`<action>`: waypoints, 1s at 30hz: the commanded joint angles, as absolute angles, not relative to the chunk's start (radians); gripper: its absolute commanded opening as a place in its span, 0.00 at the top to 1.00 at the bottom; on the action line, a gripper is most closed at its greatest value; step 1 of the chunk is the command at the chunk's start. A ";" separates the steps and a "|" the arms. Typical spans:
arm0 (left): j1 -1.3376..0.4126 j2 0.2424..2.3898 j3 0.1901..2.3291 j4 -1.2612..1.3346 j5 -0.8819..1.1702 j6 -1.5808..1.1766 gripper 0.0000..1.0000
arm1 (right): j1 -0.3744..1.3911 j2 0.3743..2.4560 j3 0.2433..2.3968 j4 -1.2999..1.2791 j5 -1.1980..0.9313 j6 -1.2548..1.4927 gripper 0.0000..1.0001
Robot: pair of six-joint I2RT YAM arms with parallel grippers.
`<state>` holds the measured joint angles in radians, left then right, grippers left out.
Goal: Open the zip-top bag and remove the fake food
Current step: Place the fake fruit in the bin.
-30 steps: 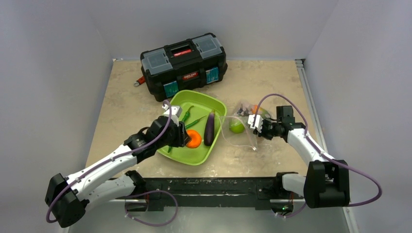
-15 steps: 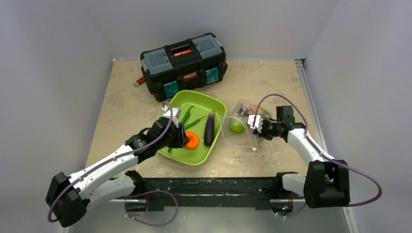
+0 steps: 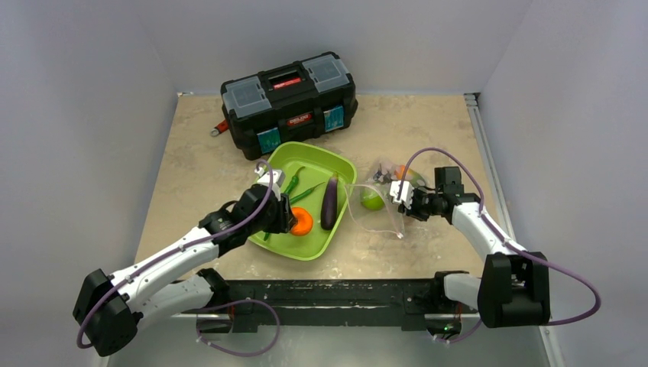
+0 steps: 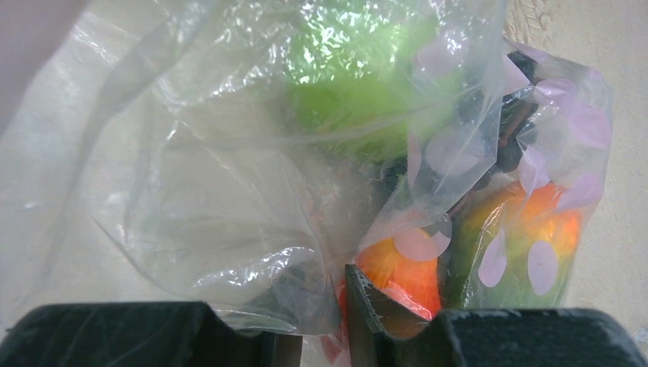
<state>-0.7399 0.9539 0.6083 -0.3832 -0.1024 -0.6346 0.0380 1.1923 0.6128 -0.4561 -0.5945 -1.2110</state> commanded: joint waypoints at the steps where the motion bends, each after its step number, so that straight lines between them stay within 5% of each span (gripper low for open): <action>1: -0.732 0.955 0.604 -0.351 -0.117 -0.636 1.00 | 0.033 1.200 0.615 -0.463 -0.620 -1.198 0.75; 30: -0.726 0.994 0.599 -0.329 -0.100 -0.642 1.00 | 0.032 1.187 0.608 -0.460 -0.624 -1.201 0.60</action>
<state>-0.7330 0.9806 0.6071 -0.3786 -0.1047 -0.6350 0.0380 1.1923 0.6128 -0.4564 -0.5961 -1.2110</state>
